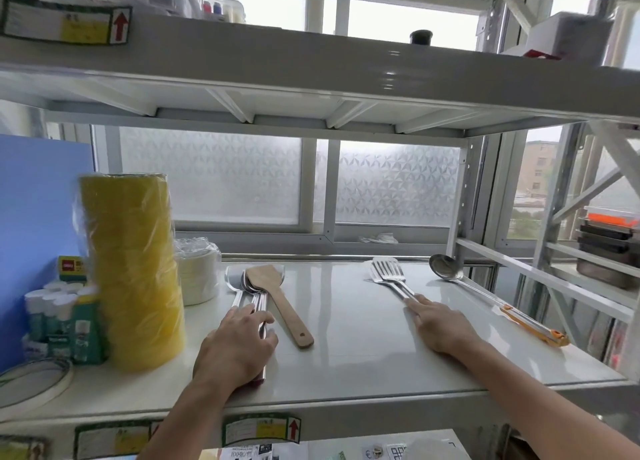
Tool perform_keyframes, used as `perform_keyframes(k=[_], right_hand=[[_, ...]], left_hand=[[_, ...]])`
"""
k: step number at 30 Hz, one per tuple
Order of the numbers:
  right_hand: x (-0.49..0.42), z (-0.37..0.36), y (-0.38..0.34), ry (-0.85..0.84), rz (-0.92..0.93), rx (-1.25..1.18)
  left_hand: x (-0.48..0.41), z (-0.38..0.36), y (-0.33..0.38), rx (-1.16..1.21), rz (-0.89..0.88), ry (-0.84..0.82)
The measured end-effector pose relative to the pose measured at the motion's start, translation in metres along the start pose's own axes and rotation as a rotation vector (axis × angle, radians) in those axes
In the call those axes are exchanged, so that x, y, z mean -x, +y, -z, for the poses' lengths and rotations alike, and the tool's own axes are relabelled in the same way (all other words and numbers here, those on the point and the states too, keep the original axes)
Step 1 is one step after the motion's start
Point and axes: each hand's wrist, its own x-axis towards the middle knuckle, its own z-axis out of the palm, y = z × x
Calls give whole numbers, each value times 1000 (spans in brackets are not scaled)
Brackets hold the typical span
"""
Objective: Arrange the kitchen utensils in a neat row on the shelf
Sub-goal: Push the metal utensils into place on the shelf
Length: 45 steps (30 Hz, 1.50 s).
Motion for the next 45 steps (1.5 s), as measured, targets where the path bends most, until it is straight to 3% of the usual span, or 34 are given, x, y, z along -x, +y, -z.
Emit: perform_keyframes(k=[11, 15, 21, 26, 32, 40, 45], right_hand=[[-15, -3, 1, 51, -28, 83], [-11, -3, -29, 174, 55, 199], [13, -6, -131, 188, 318, -221], [24, -4, -210, 46, 347, -566], [28, -20, -250, 16, 295, -405], [29, -26, -247, -31, 411, -419], [30, -27, -249, -27, 384, -420]], left_hand=[[-16, -10, 0, -14, 1, 7], [-25, -13, 2, -17, 4, -16], [-35, -15, 4, 63, 61, -6], [-48, -8, -16, 81, 57, -44], [-47, -10, -43, 472, -54, -21], [-47, -15, -47, 490, 15, 77], [-45, -17, -47, 488, 37, 119]])
